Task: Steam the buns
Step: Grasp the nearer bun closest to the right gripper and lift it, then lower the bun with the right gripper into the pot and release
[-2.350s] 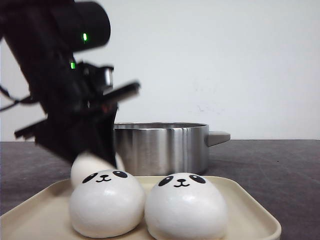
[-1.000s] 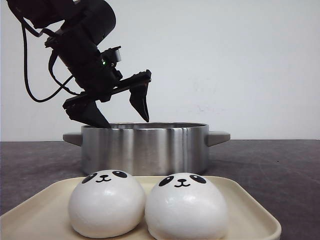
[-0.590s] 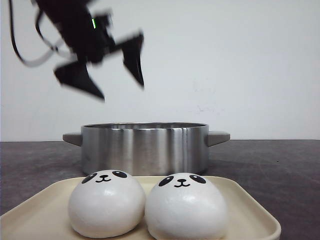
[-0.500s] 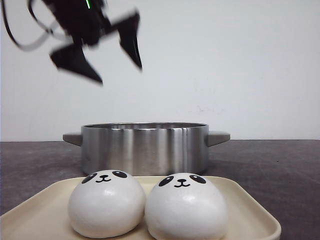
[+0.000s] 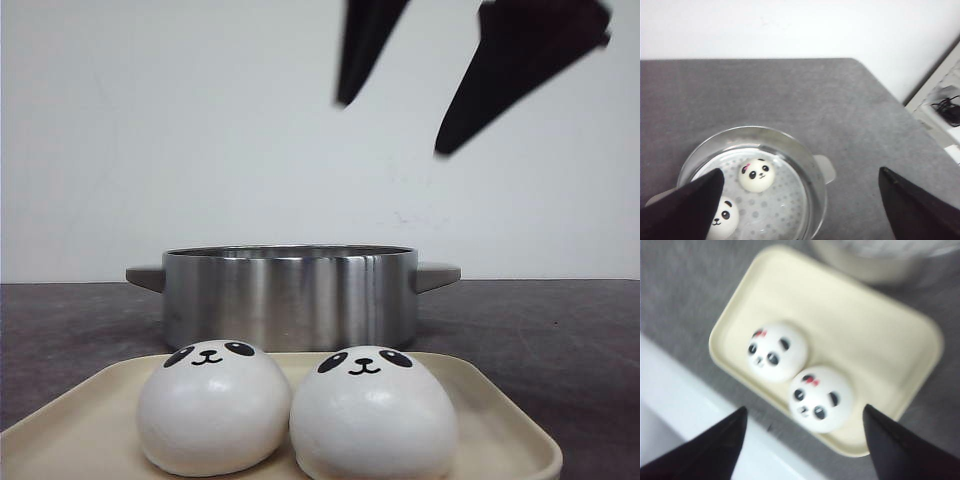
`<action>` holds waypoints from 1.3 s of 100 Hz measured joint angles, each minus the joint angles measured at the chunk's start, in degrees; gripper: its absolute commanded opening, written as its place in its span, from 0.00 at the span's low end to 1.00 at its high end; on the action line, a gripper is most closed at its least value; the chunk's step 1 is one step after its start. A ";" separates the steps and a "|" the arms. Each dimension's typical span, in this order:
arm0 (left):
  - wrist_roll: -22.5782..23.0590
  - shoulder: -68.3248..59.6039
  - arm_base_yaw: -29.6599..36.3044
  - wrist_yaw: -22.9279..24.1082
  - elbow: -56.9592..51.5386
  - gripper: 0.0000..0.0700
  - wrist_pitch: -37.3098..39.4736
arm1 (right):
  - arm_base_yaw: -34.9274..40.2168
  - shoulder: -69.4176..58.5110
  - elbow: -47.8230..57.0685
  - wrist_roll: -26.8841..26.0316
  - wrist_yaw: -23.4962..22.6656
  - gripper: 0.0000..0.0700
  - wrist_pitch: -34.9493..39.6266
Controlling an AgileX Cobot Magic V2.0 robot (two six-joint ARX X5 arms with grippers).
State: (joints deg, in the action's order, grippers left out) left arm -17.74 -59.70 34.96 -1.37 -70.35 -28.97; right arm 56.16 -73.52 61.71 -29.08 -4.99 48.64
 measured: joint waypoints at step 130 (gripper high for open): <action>0.00 2.08 0.35 0.09 0.00 0.84 -8.17 | -8.13 -11.63 22.21 9.81 11.85 0.01 -9.90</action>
State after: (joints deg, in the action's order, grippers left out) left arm -17.74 -57.63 35.31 -1.28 -70.35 -37.15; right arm 48.03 -85.14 83.92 -19.27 6.85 38.74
